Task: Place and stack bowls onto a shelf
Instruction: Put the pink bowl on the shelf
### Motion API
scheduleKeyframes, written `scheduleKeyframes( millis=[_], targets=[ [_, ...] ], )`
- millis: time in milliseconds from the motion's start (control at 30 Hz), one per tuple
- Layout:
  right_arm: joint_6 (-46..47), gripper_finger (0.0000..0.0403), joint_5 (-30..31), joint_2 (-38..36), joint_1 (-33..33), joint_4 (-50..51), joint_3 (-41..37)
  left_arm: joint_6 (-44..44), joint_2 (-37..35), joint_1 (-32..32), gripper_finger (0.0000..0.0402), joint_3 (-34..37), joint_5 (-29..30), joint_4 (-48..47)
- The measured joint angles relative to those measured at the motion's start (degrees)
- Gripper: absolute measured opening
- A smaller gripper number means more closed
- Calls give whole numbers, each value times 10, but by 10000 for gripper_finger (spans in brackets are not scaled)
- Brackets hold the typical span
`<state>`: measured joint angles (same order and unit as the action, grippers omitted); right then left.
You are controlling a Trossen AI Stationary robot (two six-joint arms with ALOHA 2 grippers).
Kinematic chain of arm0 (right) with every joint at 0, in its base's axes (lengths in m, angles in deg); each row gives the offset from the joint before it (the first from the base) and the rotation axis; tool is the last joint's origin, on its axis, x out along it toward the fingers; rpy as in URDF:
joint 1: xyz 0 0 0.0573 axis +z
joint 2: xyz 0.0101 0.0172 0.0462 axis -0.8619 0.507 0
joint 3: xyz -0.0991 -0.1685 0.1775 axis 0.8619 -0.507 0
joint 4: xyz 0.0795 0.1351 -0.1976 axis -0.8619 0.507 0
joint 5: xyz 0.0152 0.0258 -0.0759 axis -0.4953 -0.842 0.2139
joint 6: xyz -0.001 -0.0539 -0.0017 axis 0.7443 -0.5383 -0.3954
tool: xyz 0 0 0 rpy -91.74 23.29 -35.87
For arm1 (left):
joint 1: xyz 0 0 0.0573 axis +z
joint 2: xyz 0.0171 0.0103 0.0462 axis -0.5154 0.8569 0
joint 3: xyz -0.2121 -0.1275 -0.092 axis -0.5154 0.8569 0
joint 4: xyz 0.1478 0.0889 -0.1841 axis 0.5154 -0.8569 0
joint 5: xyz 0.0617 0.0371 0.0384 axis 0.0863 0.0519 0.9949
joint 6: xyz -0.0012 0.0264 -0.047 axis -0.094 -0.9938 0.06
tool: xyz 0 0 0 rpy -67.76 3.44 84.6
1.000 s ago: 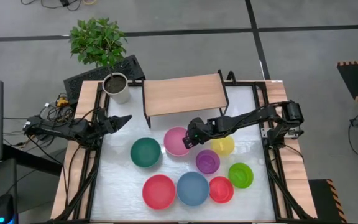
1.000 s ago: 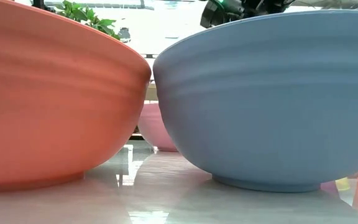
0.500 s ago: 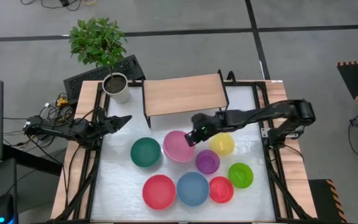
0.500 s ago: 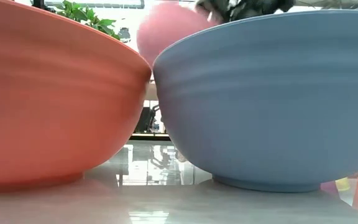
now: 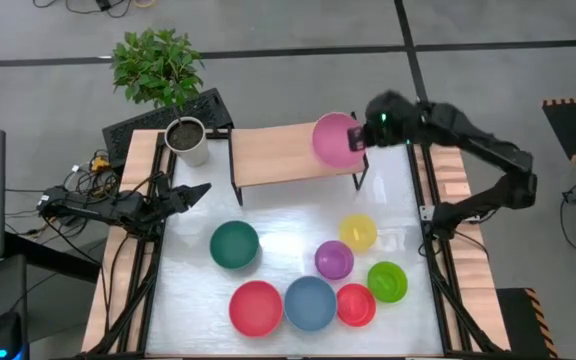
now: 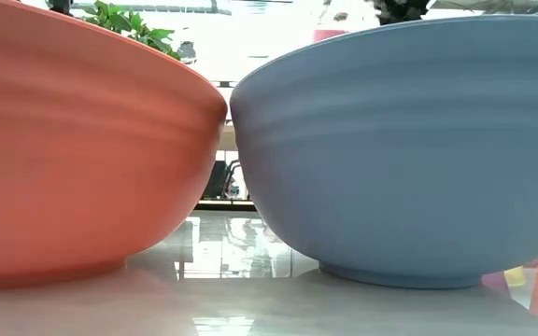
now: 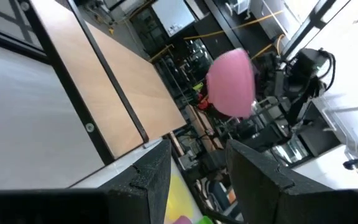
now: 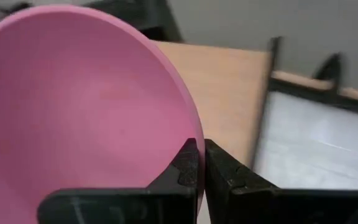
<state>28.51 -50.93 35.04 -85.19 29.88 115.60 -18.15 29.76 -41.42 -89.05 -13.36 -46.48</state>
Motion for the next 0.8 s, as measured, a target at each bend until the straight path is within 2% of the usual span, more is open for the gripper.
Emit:
scheduleKeyframes(
  millis=[233, 433, 600, 800],
  targets=[
    [-112, 27, -61, 89, -78, 24, 62, 0, 0, 0, 140, 0, 8, -10],
    [-172, 27, -119, 139, -129, 28, 68, 31, 0, 0, 140, 0, 8, -47],
    [-208, 27, -179, 149, -176, 13, 68, 55, 0, 0, 140, 0, 8, -69],
    [-218, 27, -188, 149, -203, 16, 66, 64, 0, 0, 140, 0, 9, -79]
  ],
)
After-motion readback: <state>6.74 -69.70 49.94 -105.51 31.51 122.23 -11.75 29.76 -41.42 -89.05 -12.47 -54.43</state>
